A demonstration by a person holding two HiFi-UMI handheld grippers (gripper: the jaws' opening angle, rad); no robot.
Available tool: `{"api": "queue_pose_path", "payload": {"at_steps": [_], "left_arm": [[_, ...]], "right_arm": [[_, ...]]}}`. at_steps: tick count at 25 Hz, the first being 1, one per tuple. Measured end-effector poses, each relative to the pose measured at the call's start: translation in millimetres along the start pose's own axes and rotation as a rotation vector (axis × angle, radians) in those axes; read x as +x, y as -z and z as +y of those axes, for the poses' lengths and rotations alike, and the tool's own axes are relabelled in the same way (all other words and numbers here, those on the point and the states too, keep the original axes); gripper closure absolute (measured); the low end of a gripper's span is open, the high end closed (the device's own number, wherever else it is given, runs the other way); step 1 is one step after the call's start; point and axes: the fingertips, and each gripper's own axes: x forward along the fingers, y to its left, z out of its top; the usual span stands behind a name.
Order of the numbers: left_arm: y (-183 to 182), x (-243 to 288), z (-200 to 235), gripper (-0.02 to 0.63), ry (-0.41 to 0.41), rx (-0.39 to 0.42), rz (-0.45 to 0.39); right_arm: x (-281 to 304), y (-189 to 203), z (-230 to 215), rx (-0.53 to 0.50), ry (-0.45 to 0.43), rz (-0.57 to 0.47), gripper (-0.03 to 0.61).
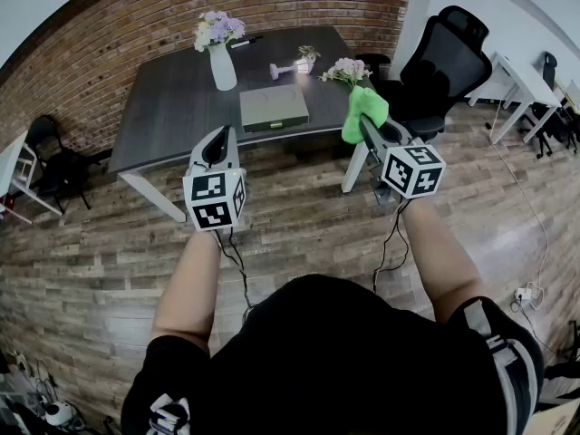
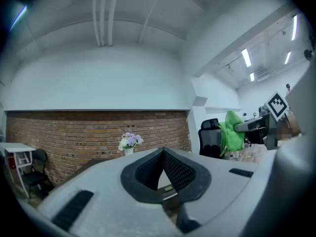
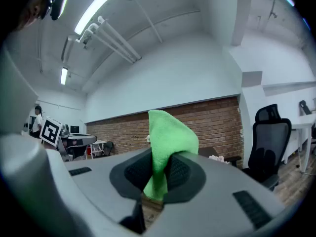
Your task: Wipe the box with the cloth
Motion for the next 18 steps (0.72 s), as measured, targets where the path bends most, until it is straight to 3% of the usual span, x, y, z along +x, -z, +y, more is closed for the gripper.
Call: {"api": "queue_pose_path", "payload": {"at_steps": [13, 18], "left_arm": [[20.5, -13.0, -10.2, 0.606, -0.029, -0.014, 0.084], [30.2, -17.5, -8.3, 0.606, -0.035, -0.003, 0.106]], "right_arm": [[-1.2, 27.9, 20.3, -0.083, -0.082, 0.1, 0.537], [-3.8, 34.2, 43.2, -0.057, -0.17, 0.087, 0.537]]}}
